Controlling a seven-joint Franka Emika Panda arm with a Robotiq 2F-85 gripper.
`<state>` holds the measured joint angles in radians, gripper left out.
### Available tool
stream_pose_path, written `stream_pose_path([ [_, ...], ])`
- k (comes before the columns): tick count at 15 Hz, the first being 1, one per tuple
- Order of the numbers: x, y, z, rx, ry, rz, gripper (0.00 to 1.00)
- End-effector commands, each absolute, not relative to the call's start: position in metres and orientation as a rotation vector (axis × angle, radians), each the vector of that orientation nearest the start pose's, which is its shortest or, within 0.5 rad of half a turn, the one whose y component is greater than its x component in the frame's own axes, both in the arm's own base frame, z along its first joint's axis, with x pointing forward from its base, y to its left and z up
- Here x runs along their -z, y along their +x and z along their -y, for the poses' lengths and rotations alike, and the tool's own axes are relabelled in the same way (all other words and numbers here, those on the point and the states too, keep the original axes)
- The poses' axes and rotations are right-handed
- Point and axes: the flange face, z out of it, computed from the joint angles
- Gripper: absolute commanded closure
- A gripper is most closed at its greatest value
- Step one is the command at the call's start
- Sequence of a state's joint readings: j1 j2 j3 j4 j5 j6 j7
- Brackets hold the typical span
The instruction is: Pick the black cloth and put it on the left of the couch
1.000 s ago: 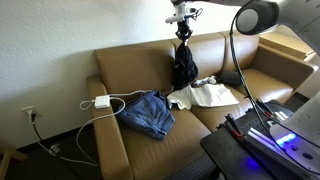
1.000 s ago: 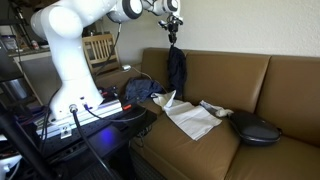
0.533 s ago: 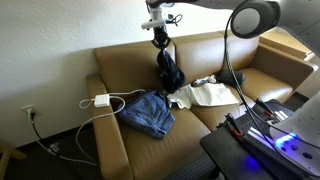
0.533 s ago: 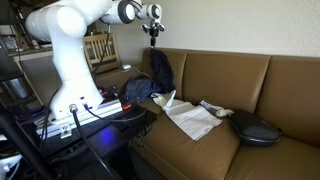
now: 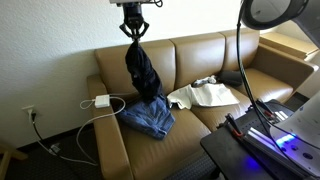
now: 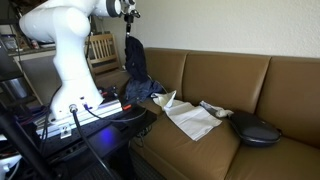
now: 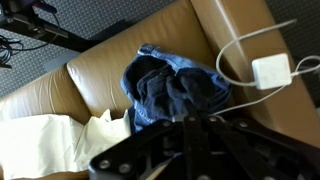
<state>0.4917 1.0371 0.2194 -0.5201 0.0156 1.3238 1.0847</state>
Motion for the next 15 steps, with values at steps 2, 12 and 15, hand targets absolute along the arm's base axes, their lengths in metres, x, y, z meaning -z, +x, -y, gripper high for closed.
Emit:
stream_pose_path([
  [2,-0.381,0.609,-0.439,-0.667,-3.019,-0.380,1.00],
  [12,-0.160,0.610,-0.395,-1.061,-3.152,-0.436,1.00],
  [15,-0.108,0.613,-0.381,-0.987,-3.222,-0.503,1.00],
])
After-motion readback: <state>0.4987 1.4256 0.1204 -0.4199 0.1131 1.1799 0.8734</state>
